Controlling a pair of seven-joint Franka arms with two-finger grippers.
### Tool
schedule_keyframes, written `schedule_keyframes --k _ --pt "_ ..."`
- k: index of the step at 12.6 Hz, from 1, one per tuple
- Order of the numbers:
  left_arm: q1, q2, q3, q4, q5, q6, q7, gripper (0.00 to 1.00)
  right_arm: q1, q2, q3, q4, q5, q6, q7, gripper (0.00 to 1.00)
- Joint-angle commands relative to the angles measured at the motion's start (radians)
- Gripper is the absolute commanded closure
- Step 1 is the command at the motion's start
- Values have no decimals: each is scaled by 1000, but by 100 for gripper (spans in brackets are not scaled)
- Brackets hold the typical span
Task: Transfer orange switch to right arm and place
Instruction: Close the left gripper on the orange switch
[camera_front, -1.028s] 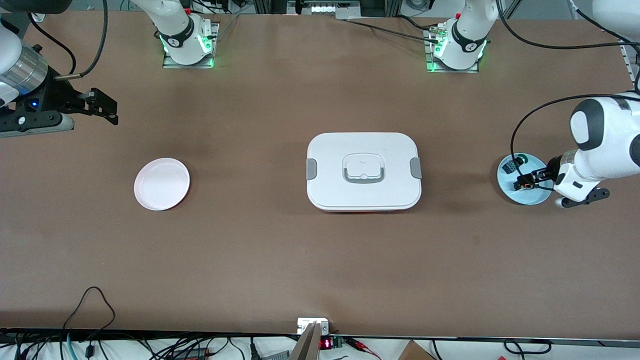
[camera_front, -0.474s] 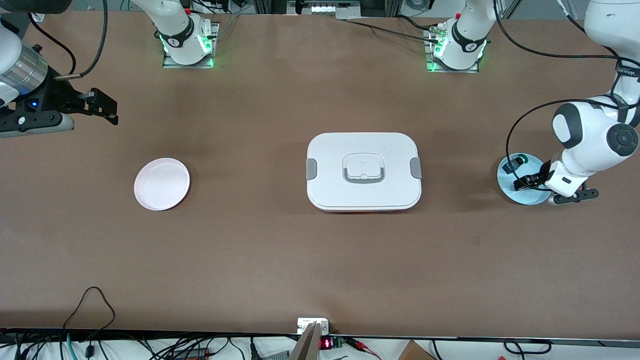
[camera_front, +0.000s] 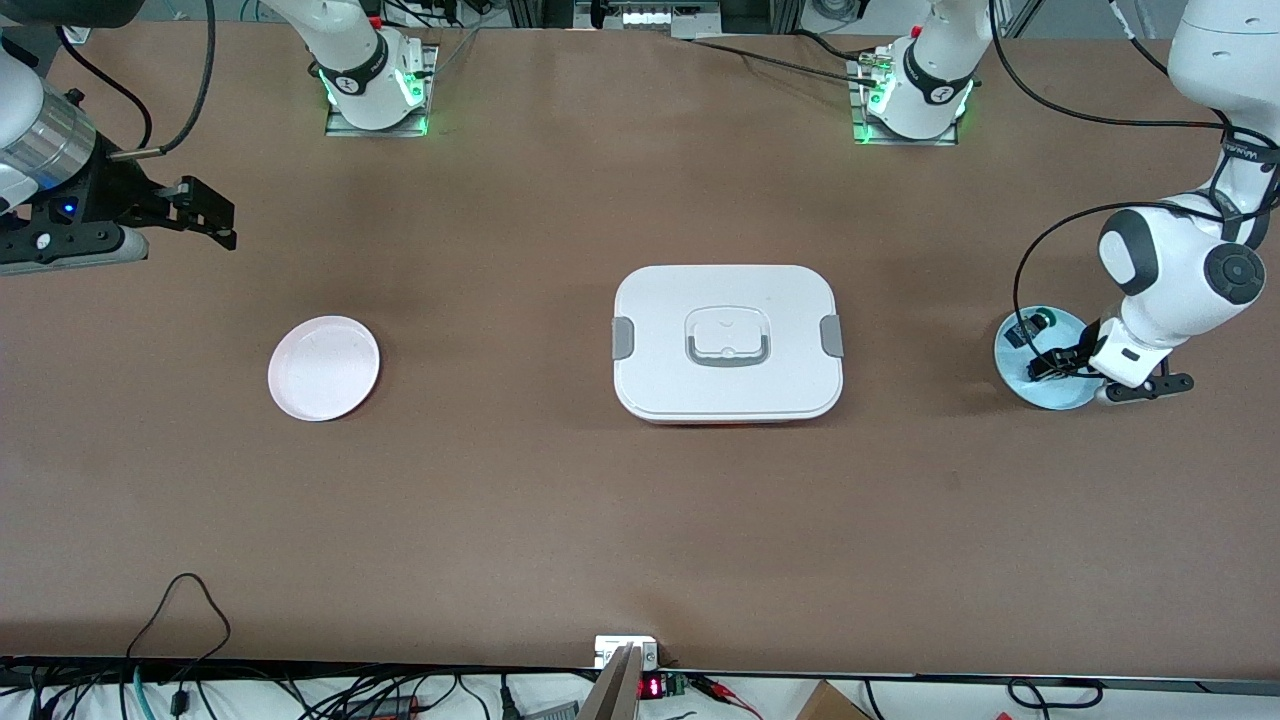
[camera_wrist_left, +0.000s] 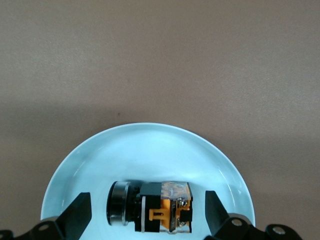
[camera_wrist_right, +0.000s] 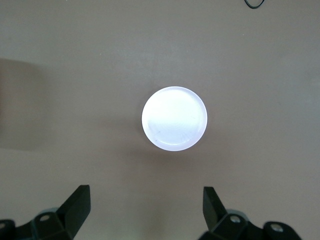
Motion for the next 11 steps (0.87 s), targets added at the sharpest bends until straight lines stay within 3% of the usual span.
schedule_keyframes --k 1,6,9,11 --pt "7 21 -3 -7 6 37 23 0 -5 7 4 21 4 -11 10 0" --pt "9 38 -3 -8 6 37 23 2 -5 7 4 21 4 -11 10 0" --pt "12 38 -3 -10 6 25 23 43 -5 7 4 21 4 -11 10 0" --pt "14 35 -3 -8 6 17 35 57 -5 7 4 21 4 -11 10 0"
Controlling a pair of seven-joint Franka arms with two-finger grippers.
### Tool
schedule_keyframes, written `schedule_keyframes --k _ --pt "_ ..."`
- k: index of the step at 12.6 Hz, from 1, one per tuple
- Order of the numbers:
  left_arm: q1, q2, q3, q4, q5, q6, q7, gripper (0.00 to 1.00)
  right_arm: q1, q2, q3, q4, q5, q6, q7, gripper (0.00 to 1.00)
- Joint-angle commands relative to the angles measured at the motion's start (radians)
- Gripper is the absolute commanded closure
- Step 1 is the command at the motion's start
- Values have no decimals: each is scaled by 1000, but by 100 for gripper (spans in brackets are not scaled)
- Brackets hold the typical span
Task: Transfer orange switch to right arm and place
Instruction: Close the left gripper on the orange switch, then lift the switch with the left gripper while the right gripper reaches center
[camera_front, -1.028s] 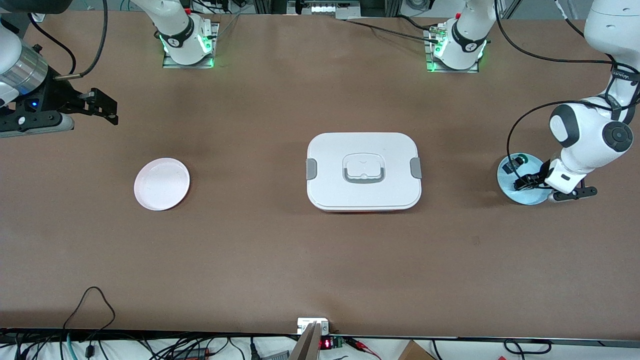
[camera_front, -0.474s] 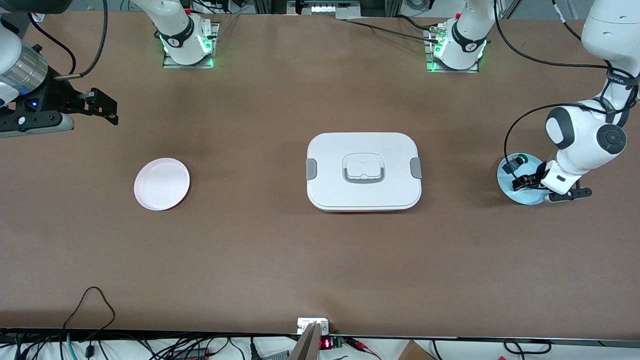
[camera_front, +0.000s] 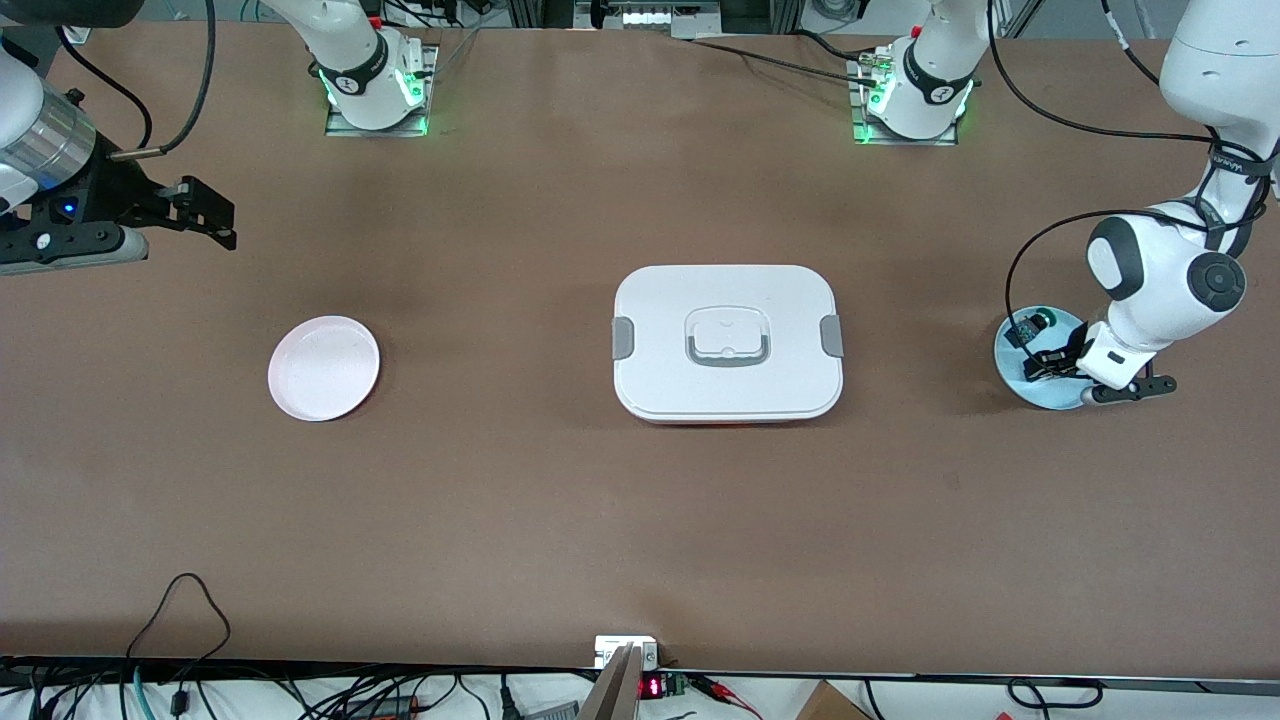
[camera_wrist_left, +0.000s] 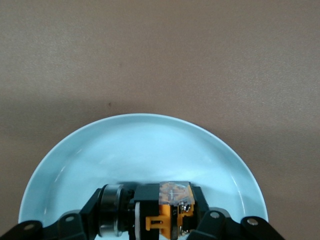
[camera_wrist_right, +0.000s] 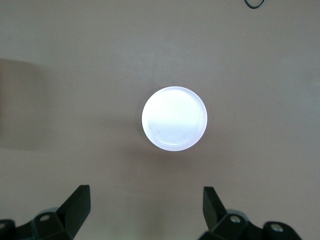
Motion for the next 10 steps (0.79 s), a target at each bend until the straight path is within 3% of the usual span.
schedule_keyframes --k 1,5,10 --pt "11 -10 -5 2 5 -20 35 61 -5 7 4 21 4 -11 10 0" --pt "8 -103 -18 71 5 -222 33 70 -5 7 4 21 4 -11 10 0" --pt "3 -108 -98 367 -36 -811 46 70 -5 10 4 22 -3 -8 5 0"
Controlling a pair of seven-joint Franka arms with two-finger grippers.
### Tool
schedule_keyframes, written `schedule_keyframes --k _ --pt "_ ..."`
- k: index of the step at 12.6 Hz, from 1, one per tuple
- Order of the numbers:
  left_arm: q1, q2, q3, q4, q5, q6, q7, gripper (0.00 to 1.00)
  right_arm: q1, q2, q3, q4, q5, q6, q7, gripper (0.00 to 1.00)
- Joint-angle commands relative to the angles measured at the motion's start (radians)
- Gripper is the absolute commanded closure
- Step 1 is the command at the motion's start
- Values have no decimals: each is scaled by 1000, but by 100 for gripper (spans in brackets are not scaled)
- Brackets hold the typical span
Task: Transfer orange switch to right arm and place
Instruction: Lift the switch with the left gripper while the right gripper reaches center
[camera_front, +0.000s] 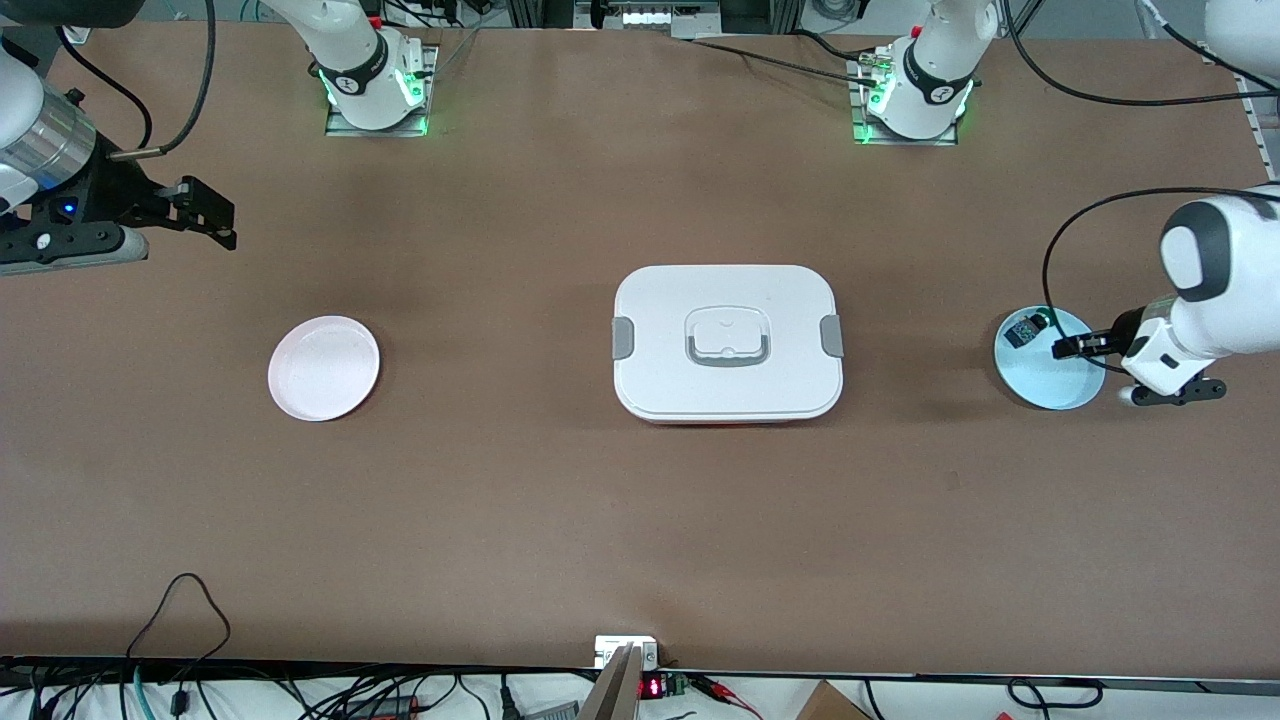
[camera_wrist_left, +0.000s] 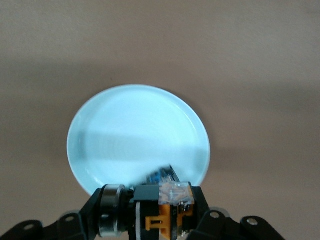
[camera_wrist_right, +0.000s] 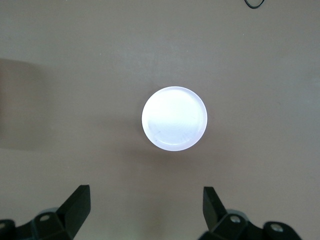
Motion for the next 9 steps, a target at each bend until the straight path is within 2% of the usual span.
schedule_keyframes --k 1,5,8,9 --pt "1 18 -41 136 -57 -212 24 69 -4 10 6 22 -3 -8 7 0" --pt "-6 19 -84 254 -182 -396 34 73 -5 34 6 24 1 -5 24 0" --pt "2 18 -127 306 -309 -427 244 74 3 109 7 22 33 31 10 0" --pt "7 18 -126 306 -391 -429 313 74 4 138 9 24 30 32 5 0"
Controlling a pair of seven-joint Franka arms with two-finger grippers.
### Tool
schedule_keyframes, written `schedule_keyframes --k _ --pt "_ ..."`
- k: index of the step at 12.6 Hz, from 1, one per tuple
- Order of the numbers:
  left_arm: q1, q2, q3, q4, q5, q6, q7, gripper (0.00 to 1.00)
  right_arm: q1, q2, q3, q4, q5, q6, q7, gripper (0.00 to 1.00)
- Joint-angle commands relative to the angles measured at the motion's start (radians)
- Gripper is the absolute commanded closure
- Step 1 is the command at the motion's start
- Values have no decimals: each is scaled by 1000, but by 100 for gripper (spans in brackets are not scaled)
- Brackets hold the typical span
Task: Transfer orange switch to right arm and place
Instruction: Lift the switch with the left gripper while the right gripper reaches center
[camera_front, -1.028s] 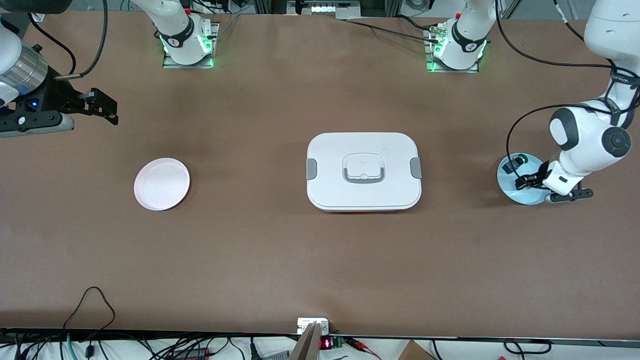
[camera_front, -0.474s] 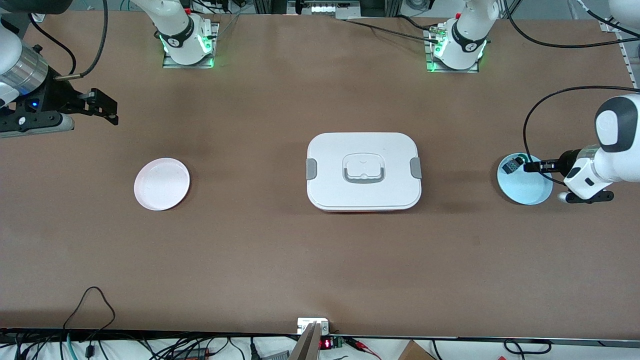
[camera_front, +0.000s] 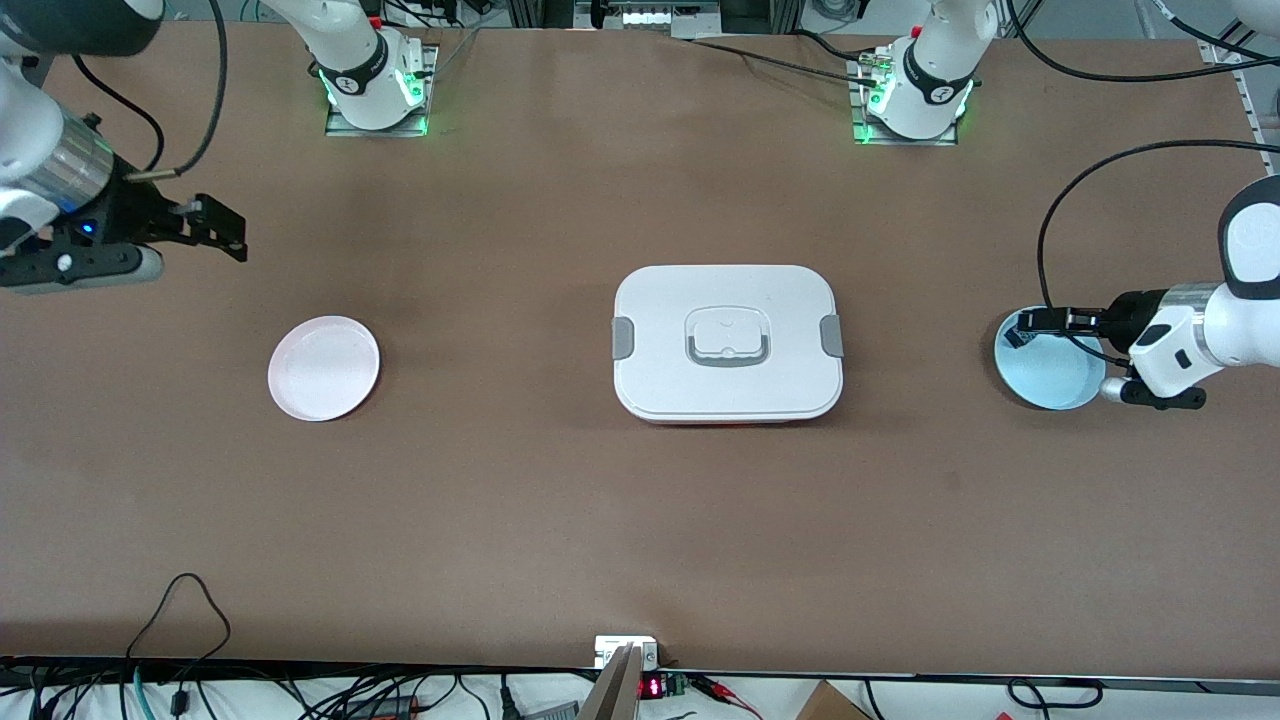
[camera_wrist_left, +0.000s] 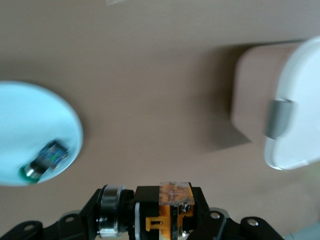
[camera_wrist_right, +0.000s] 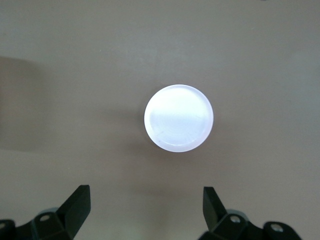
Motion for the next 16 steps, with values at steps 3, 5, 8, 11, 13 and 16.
schedule_keyframes --k 3,5,8,11,13,16 --pt "21 47 -6 29 -381 -64 361 76 6 72 13 19 23 1 3 0" --pt "10 85 -6 24 -600 -62 576 76 32 98 13 24 26 2 4 0" --pt "-9 88 -62 21 -742 -53 773 81 37 102 14 22 145 -50 -22 0" --pt "-12 89 -163 15 -850 32 1023 83 35 145 13 17 419 -85 -28 0" --pt "-19 93 -220 13 -926 121 1202 84 34 189 11 13 664 -97 -23 0" --pt "-135 122 -239 -11 -1128 264 1489 84 47 245 14 -4 956 -96 -22 0"
